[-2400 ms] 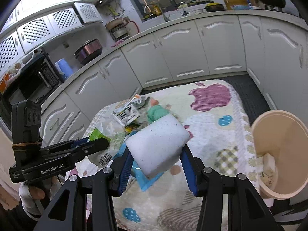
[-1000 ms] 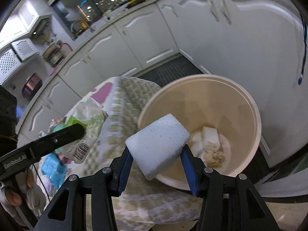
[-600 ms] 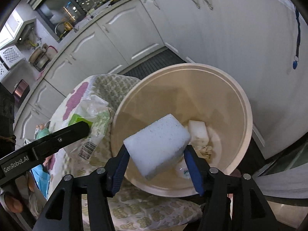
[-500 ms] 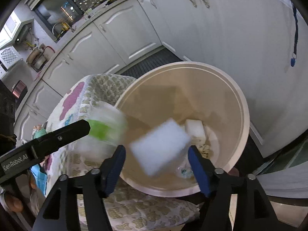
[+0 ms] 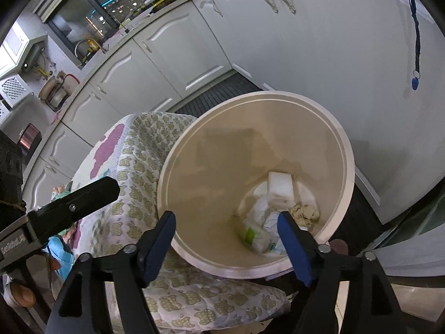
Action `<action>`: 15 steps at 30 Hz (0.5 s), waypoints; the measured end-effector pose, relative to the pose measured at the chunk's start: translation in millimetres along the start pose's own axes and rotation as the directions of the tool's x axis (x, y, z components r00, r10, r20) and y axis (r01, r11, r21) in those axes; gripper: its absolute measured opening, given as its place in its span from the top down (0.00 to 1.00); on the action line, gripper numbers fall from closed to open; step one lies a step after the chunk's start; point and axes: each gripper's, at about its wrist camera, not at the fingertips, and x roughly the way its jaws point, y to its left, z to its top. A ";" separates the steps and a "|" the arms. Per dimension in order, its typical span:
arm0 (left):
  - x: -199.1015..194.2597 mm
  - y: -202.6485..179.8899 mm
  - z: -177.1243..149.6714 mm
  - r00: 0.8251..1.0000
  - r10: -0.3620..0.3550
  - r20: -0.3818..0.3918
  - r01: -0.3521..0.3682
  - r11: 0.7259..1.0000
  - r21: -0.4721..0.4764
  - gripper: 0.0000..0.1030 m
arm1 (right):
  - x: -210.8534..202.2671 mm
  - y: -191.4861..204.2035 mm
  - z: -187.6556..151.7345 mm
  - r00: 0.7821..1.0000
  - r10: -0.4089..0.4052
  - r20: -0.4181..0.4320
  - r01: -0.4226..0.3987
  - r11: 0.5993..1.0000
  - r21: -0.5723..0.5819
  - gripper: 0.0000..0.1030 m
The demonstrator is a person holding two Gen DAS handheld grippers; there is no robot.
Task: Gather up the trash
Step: 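Move both tools back over the table toward the cartons and wrappers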
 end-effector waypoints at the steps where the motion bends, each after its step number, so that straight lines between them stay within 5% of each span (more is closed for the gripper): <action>1: -4.4 -0.9 -1.5 1.000 -0.002 0.009 0.002 1.000 0.007 0.19 | -1.0 0.4 -0.4 1.000 0.002 0.003 -0.002 1.000 0.000 0.24; 15: -77.0 14.3 -26.5 0.978 0.141 0.154 -0.143 0.990 0.002 0.19 | -26.8 18.3 -2.4 0.999 0.015 0.051 -0.013 0.999 -0.038 0.22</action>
